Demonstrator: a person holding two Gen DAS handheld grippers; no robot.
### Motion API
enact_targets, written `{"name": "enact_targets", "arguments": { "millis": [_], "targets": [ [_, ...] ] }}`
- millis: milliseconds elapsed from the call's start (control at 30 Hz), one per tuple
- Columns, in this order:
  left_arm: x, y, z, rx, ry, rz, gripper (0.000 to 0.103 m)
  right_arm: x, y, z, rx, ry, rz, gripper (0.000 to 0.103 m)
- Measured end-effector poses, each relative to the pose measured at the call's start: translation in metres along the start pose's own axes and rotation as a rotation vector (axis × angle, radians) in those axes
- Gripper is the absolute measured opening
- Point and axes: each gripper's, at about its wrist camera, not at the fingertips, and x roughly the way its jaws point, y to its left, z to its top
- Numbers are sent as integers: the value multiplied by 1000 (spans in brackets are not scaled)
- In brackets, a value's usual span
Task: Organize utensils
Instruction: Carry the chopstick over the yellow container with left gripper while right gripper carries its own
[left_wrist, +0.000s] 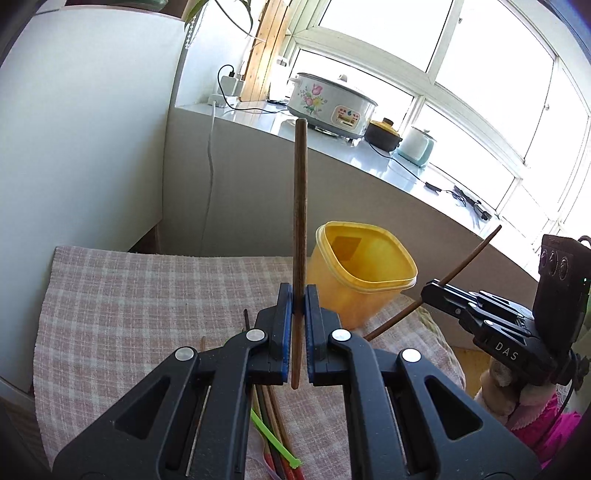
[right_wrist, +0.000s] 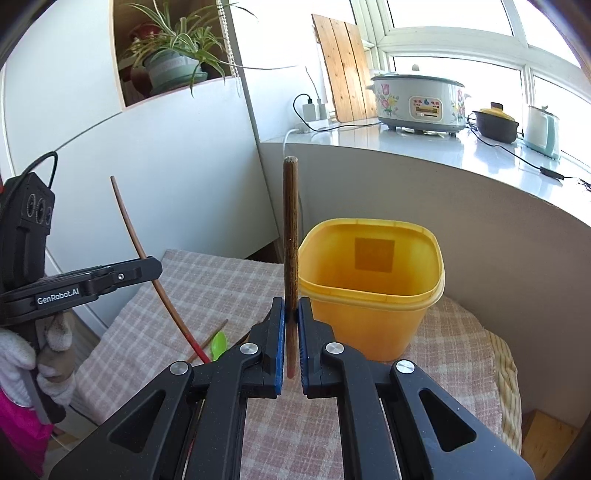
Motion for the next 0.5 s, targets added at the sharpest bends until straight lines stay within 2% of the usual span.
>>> {"name": "enact_targets", "arguments": {
  "millis": [233,500],
  "targets": [
    [-5,-18,23,22,-60,-22,4,-20,-11,26,15,-67,16,5],
    [-4,-45,49,55,-121,-51,4,-37,-28,58,40,-153,-15,5]
  ]
}}
